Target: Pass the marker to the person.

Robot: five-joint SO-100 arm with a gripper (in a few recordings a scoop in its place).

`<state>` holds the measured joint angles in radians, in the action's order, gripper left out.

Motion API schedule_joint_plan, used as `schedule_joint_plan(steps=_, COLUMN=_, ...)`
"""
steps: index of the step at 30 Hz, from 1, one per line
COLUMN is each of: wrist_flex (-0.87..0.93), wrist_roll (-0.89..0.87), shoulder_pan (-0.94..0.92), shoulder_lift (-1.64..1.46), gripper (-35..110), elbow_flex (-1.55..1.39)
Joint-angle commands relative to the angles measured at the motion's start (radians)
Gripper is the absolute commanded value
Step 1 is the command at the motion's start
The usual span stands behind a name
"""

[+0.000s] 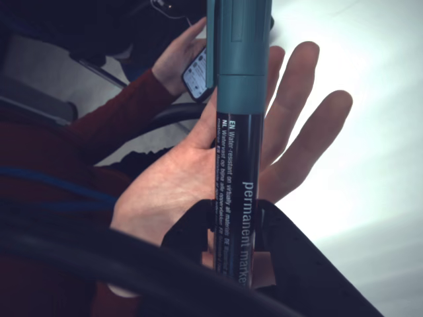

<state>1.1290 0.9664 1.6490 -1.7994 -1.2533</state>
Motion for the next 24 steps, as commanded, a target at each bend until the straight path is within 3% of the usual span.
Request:
schedule_joint_plan(steps=1, wrist_flex=-0.048, wrist_roll=-0.023, shoulder_pan=-0.006, shoulder_lift=-0.005, gripper=-5, elbow_flex=0.021)
schedule_joint_plan(steps=5, wrist_flex=-0.055, wrist_roll=-0.037, shoulder_pan=-0.006, shoulder_lift=-0.009, gripper=-4, elbow_flex=0.018)
schedule_joint_plan(steps=14, wrist_flex=-0.106, wrist_roll=-0.094, shoulder_pan=-0.028, shoulder_lift=-0.018, gripper=39, elbow_flex=-0.002)
schedule_joint_plan(steps=24, wrist_flex=-0.112, wrist_roll=-0.095, shoulder_pan=-0.031, shoulder_lift=-0.018, gripper=42, elbow_flex=-0.005)
